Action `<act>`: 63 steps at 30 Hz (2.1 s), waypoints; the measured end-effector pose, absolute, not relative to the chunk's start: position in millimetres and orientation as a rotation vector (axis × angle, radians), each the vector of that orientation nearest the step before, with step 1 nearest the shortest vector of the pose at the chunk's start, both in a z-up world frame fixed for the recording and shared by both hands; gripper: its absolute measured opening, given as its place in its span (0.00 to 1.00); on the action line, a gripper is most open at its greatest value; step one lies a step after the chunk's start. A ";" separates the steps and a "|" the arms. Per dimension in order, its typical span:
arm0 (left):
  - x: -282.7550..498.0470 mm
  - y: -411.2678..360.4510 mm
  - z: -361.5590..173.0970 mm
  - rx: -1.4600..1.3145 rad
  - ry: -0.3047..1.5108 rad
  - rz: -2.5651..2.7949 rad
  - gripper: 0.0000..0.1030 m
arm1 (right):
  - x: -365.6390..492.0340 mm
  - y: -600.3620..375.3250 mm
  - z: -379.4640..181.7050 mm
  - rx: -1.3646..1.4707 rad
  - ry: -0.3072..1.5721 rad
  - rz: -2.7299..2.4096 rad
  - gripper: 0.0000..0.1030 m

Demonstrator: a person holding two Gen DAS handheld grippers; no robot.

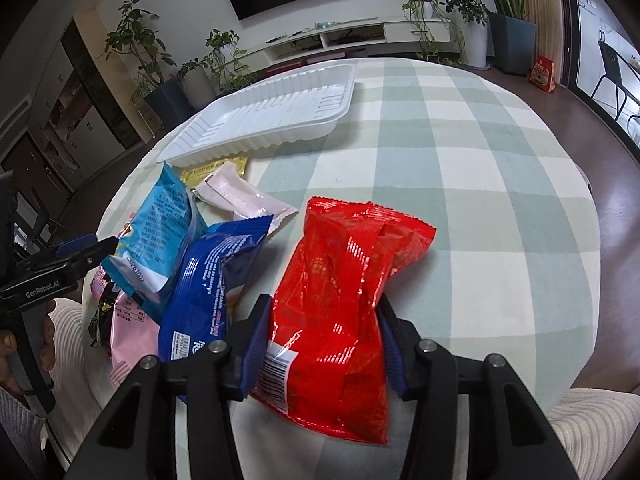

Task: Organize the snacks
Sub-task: 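Lower the left tool onto the orange stick while the right tool grasps the red bag, then carry the orange stick and red bag into the white tray and release both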

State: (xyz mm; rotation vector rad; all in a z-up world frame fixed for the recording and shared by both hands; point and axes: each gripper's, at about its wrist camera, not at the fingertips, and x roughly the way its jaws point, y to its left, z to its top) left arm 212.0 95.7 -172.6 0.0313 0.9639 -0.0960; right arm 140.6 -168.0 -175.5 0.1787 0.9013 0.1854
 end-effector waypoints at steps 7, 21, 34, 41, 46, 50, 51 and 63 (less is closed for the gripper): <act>225.6 96.4 -184.1 0.019 1.002 -0.135 0.57 | 141.3 -167.2 -176.5 0.167 0.901 0.190 0.52; 247.1 109.5 -194.0 -0.108 1.030 -0.246 0.18 | 145.6 -170.3 -177.7 0.173 0.897 0.184 0.54; 239.5 118.7 -184.7 -0.182 1.022 -0.285 0.16 | 152.5 -193.3 -181.4 0.310 0.895 0.242 0.47; 234.2 122.0 -167.0 -0.215 0.995 -0.325 0.16 | 154.7 -205.5 -175.8 0.428 0.891 0.301 0.46; 243.9 120.4 -150.3 -0.238 0.974 -0.369 0.16 | 168.2 -216.1 -161.4 0.513 0.867 0.370 0.46; 264.5 115.5 -136.6 -0.223 0.952 -0.382 0.16 | 193.2 -216.6 -141.4 0.521 0.845 0.423 0.46; 272.3 114.6 -133.5 -0.216 0.948 -0.384 0.16 | 199.5 -215.4 -137.1 0.515 0.840 0.433 0.46; 389.5 116.1 -136.6 -0.144 0.963 -0.311 0.16 | 327.7 -184.7 -118.1 0.382 0.852 0.475 0.46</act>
